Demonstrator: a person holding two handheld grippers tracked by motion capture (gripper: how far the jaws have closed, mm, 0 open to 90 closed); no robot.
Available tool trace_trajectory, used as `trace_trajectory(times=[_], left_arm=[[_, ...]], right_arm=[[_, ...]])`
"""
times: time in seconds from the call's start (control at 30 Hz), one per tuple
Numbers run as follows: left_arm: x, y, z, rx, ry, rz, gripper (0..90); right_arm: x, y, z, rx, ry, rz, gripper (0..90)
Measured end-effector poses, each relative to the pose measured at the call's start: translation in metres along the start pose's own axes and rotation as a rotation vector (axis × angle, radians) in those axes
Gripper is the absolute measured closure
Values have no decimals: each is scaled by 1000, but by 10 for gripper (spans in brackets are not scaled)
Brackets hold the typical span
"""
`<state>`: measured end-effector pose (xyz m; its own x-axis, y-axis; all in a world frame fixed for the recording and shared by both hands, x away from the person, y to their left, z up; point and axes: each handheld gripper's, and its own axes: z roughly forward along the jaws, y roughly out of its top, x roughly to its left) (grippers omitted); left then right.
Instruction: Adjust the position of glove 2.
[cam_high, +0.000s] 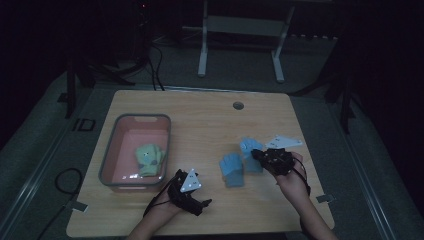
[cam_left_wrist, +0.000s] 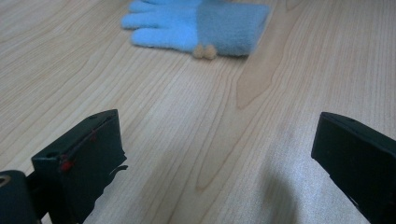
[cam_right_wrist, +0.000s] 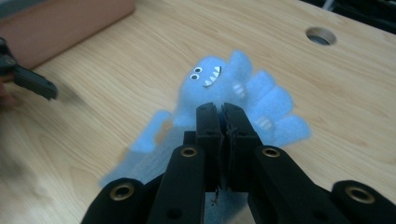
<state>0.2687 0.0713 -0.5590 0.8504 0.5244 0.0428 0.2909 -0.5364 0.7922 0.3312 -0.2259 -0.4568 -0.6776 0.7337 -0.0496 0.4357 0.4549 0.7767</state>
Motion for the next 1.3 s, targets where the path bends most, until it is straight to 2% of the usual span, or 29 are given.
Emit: trace_trajectory(times=[0.23,0.47,0.63,0.7,1.03,1.13,1.23,1.3], left_arm=[[0,0,0,-1,-3,0,26],[0,1,-2,-16,11,2,26],[-1,1,-1,-15,3,0,26],[-1,1,-1,-17,-15,-7,26],[0,1,-1,-26,-29,-22,26],[0,1,-2,-41,-38,-35,26],[0,2,-4,-61,-30,-41,26],[0,3,-4,-60,-34,-44,26]], right_arm=[[18,5,15,9,44,-18,864],[29,0,34,62,86,-31,863],[32,-6,47,96,97,-39,860],[33,-10,53,113,101,-39,859],[33,-26,74,191,114,-40,846],[32,-30,78,199,119,-40,836],[31,-32,79,200,126,-30,821],[31,-33,80,199,125,-35,803]])
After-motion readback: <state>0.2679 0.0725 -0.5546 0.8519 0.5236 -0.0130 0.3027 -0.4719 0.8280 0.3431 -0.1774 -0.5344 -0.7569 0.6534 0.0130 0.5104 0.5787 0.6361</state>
